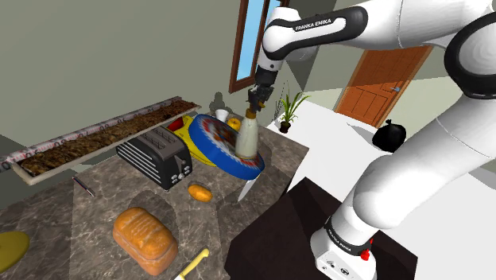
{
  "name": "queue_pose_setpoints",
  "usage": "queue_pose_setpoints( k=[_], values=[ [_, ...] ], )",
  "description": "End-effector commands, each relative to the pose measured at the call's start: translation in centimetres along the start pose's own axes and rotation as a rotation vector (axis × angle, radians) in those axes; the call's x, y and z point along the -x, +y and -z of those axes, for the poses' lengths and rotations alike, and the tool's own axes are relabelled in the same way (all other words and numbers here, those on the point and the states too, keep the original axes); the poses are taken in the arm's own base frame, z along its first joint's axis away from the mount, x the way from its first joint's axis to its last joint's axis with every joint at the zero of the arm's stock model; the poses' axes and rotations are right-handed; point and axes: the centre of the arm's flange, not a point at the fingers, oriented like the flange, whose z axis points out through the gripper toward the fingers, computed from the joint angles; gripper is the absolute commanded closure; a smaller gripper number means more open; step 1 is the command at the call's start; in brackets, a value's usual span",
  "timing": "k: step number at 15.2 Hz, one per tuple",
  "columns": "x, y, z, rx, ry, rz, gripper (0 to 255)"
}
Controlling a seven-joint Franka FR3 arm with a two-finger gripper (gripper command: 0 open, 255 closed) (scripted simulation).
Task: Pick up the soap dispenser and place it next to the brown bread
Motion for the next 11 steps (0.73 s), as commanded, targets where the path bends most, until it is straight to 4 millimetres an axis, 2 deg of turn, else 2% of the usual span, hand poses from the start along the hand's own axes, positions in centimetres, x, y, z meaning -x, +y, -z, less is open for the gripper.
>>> queue_pose_setpoints(
  k=[1, 11],
  values=[
    [-1.5, -1.9, -0.7, 0.0, 0.001, -0.002, 255],
    [-8.7, -12.5, -3.7, 0.0, 0.001, -0.002, 255]
  ],
)
